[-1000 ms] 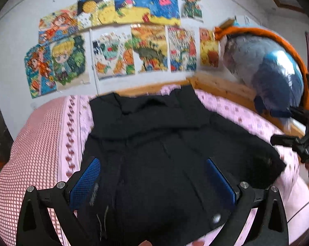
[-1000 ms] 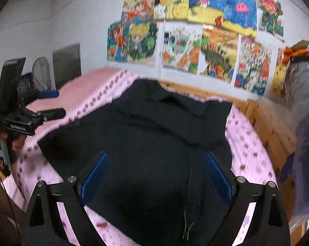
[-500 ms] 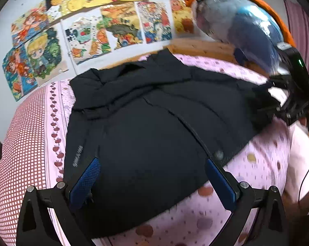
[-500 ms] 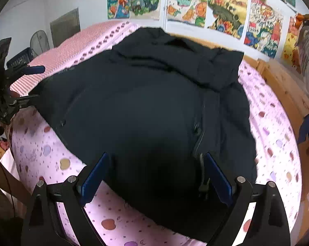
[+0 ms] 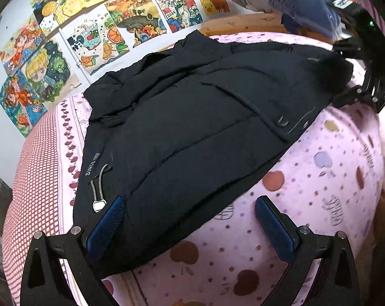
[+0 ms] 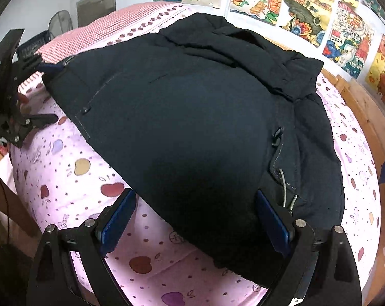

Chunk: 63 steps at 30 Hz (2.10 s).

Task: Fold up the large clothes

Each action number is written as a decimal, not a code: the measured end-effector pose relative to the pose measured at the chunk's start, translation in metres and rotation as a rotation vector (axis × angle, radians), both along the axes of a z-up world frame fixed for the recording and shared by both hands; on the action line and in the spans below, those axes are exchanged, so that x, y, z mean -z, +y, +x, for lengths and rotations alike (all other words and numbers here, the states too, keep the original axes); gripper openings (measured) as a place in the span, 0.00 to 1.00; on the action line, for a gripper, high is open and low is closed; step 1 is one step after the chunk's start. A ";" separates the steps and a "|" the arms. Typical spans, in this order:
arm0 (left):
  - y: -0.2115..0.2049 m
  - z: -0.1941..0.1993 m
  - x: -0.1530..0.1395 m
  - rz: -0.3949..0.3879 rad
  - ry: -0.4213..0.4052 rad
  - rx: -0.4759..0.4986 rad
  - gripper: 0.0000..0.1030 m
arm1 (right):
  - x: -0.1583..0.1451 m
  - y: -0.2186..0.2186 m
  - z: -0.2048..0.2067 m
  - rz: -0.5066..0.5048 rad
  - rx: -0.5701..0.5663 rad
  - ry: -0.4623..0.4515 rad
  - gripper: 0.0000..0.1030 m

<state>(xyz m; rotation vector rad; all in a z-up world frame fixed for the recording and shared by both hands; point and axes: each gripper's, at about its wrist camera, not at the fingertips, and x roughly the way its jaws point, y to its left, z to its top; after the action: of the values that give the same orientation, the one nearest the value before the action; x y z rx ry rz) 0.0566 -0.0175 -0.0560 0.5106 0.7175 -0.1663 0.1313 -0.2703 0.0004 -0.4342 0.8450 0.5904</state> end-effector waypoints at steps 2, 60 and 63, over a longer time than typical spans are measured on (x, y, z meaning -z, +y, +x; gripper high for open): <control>0.001 0.001 0.002 0.012 -0.004 -0.014 1.00 | 0.002 0.001 0.000 -0.020 -0.005 -0.007 0.88; 0.008 0.006 -0.071 0.013 -0.287 -0.032 0.08 | -0.078 0.020 -0.031 -0.064 -0.030 -0.423 0.07; 0.013 0.005 -0.094 -0.045 -0.322 -0.047 0.07 | -0.096 0.016 -0.032 -0.029 -0.012 -0.472 0.06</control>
<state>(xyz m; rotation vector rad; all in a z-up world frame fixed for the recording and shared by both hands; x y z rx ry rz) 0.0614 -0.0049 0.0377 0.4634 0.4102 -0.0534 0.0994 -0.2539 0.0968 -0.5771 0.4006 0.4602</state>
